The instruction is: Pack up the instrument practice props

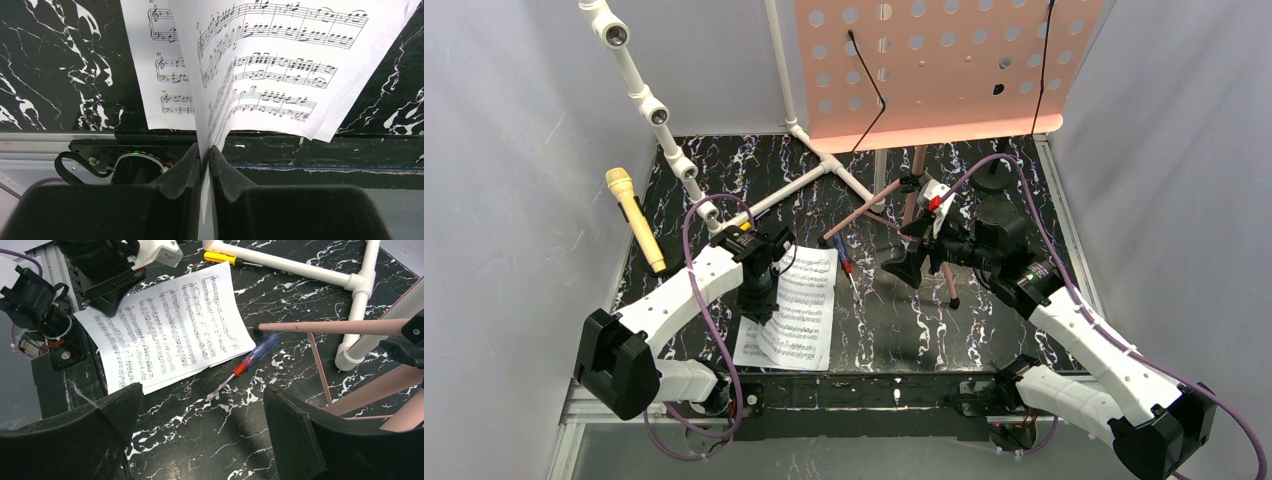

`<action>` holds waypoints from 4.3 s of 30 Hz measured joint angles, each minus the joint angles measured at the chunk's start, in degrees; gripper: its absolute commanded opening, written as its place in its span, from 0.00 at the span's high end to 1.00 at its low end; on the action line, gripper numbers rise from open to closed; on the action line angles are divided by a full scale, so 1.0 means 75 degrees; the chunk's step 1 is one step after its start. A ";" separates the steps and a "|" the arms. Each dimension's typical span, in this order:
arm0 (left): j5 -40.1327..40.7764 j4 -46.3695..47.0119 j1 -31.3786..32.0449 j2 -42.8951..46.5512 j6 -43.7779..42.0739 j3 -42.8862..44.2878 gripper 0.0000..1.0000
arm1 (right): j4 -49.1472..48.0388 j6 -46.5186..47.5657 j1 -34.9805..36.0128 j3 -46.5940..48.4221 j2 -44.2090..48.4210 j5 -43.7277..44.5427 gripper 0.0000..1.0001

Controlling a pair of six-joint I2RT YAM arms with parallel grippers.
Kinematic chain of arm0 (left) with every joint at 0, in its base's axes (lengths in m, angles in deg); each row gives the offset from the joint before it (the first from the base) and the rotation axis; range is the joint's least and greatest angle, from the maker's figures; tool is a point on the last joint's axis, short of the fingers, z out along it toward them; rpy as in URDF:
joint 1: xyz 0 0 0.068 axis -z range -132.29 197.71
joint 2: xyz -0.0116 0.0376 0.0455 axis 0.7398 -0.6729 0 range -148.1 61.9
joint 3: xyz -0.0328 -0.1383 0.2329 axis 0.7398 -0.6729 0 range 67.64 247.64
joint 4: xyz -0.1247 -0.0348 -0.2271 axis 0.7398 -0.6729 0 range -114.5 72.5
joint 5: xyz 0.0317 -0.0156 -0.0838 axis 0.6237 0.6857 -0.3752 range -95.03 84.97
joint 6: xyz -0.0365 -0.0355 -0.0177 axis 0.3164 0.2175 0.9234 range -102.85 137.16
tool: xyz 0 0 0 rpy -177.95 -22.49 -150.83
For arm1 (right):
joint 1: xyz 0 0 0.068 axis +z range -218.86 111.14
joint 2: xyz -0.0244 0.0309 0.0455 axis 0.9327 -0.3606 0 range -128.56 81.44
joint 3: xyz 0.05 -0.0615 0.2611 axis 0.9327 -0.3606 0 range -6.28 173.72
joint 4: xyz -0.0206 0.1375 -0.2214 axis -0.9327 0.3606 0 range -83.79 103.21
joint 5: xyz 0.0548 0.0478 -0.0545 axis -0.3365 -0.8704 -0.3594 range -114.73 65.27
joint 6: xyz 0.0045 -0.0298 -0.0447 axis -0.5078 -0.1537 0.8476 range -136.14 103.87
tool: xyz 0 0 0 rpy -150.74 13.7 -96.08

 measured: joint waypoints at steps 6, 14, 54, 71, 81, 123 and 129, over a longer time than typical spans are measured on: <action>0.0189 -0.0143 0.0000 0.0006 0.0125 0.0000 0.70 | 0.0000 0.0006 0.0000 0.0000 -0.0003 0.0023 0.01; 0.0376 -0.0326 0.0000 0.0090 0.0309 0.0000 0.51 | 0.0006 0.0026 0.0003 0.0000 -0.0017 0.0294 0.01; 0.0020 0.3130 -0.0810 0.1061 -0.1186 0.0595 0.02 | -0.1241 -0.0667 0.0003 -0.1422 0.0810 0.4599 0.02; -0.2410 0.5823 -0.0886 -0.0425 -0.1580 0.1064 0.02 | -0.4194 -0.2180 -0.0822 -0.1693 -0.0510 0.4214 0.12; -0.2573 0.5942 -0.0880 -0.0364 -0.1760 0.0848 0.02 | -0.7064 -0.3325 -0.3121 -0.2556 -0.1110 0.1792 0.15; -0.1877 0.8005 0.1119 0.0603 -0.3159 0.0090 0.02 | -0.7096 -0.0571 -0.3057 0.0402 -0.4028 -0.1649 0.60; -0.1585 0.8935 0.1623 0.0592 -0.3570 -0.0041 0.02 | -0.6668 -0.0184 -0.2975 0.0498 -0.3984 -0.1536 0.86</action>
